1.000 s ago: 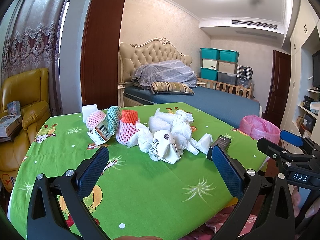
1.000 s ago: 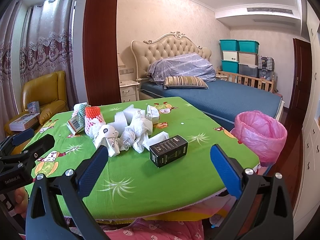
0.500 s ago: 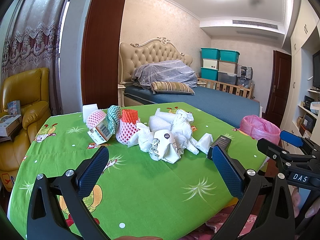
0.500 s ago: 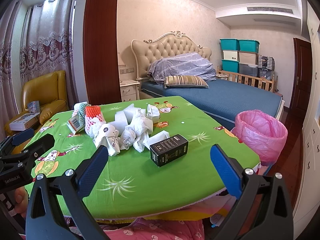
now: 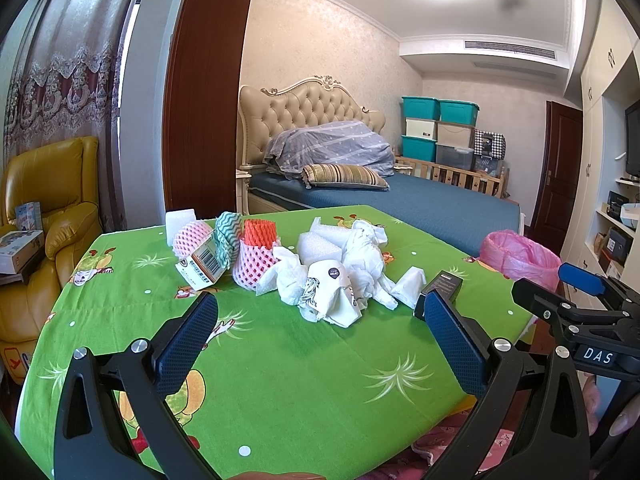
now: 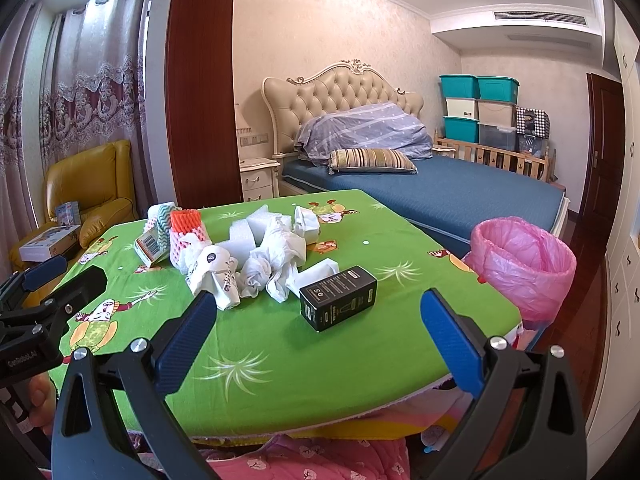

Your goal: Collect trash

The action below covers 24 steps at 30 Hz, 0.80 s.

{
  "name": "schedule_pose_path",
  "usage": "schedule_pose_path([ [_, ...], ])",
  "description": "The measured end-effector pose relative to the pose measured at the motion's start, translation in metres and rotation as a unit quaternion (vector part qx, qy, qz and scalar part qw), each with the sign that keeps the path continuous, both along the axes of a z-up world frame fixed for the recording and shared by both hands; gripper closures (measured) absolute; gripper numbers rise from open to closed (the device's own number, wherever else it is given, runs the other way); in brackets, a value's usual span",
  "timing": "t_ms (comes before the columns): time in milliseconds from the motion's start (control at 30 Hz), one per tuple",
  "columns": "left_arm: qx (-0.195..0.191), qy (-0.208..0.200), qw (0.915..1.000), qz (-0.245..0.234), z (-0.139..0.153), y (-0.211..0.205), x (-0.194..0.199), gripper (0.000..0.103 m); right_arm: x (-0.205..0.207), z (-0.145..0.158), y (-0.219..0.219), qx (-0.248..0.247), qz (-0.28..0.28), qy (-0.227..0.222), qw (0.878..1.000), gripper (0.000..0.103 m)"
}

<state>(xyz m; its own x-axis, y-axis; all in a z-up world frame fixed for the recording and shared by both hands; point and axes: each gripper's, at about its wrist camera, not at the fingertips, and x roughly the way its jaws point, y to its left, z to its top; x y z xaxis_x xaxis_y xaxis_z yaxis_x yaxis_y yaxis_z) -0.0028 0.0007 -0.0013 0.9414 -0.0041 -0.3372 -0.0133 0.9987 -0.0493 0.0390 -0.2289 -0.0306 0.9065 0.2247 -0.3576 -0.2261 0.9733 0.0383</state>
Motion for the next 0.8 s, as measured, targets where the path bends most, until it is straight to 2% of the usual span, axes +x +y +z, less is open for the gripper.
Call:
schedule_pose_path([
  [800,-0.001,0.001,1.0,0.001,-0.0035,0.0037,0.0019,0.006,0.0013,-0.004,0.0003,0.004,0.001,0.017,1.0,0.004],
])
